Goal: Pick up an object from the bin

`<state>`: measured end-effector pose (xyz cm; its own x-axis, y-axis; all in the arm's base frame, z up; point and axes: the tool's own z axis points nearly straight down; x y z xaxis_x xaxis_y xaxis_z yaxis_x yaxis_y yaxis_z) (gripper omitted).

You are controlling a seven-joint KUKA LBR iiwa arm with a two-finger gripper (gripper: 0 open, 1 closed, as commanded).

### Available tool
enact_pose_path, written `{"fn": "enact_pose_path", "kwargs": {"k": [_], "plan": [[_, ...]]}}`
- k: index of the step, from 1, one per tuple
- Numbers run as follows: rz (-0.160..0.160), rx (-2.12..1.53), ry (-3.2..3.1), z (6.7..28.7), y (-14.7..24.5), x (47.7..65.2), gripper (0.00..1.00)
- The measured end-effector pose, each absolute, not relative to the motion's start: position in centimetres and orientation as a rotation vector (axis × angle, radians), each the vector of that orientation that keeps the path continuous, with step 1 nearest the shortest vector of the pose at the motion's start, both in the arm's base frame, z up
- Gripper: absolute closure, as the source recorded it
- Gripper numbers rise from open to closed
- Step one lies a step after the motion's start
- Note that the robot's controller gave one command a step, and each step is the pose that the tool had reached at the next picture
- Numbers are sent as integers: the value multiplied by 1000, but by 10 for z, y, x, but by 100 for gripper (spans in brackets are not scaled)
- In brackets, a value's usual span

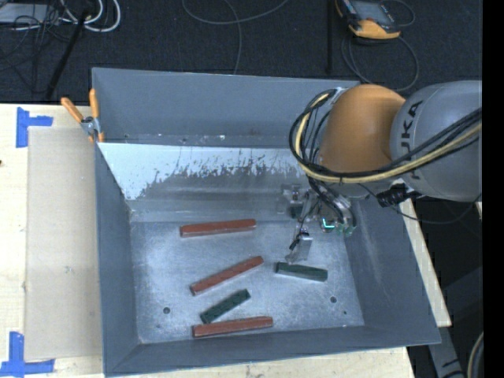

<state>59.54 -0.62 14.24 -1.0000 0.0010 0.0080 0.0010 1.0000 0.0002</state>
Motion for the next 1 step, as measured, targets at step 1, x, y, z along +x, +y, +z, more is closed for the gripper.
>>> {"fn": "enact_pose_path", "kwargs": {"k": [1], "plan": [[1, 1, -3131, 65, -41, 562, 0]]}}
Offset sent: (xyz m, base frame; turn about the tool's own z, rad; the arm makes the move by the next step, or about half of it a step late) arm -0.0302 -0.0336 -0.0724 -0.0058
